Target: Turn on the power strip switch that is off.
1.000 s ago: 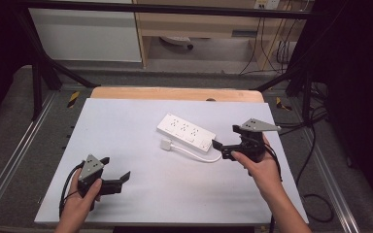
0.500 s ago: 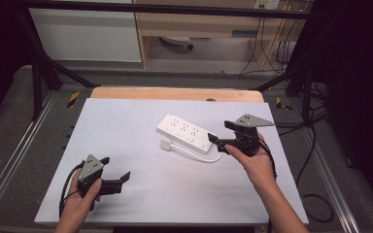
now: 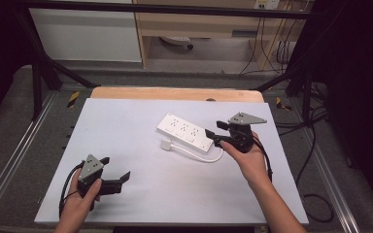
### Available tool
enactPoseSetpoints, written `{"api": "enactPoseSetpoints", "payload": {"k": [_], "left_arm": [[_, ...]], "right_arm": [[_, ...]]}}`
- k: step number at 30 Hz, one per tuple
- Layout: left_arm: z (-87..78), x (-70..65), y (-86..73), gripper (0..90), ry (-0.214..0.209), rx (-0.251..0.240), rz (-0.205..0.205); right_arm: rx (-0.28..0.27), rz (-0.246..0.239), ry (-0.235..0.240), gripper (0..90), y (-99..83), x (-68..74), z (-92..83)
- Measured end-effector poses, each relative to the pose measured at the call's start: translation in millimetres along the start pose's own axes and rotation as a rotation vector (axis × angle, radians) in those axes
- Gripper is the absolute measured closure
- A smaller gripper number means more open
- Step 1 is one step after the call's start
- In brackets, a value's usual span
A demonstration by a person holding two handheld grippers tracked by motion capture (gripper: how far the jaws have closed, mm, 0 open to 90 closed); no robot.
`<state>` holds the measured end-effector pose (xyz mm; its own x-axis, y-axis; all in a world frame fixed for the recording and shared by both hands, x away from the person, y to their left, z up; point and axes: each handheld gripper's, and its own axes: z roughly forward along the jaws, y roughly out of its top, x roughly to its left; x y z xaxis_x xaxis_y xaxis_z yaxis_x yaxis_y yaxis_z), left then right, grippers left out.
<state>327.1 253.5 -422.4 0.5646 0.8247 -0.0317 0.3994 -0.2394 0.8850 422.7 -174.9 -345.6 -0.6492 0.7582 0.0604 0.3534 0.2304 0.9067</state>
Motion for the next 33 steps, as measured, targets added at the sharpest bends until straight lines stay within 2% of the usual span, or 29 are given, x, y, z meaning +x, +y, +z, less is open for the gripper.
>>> {"api": "enactPoseSetpoints", "payload": {"k": [7, 12, 18, 21, 33], "left_arm": [[-0.2, 0.1, 0.1, 6.3, 0.000, 0.000, 0.000], [-0.2, -0.1, 0.1, 6.3, -0.002, 0.000, -0.001], [0.1, -0.6, 0.1, 6.3, -0.004, 0.002, 0.002], [-0.1, -0.5, 0.2, 6.3, -0.004, 0.002, 0.003], [-0.3, -0.5, 0.2, 6.3, -0.004, 0.002, 0.005]], "right_arm": [[0.013, -0.013, -0.009, 55.4, -2.2, 1.3, 10.1], [0.013, -0.025, 0.010, 64.3, -4.7, 3.1, 17.2], [0.010, -0.060, 0.001, 73.8, -8.9, 7.8, 25.2], [-0.001, -0.054, 0.014, 78.0, -12.1, 9.3, 28.9], [0.020, -0.068, 0.012, 85.4, -23.0, 16.6, 42.7]]}}
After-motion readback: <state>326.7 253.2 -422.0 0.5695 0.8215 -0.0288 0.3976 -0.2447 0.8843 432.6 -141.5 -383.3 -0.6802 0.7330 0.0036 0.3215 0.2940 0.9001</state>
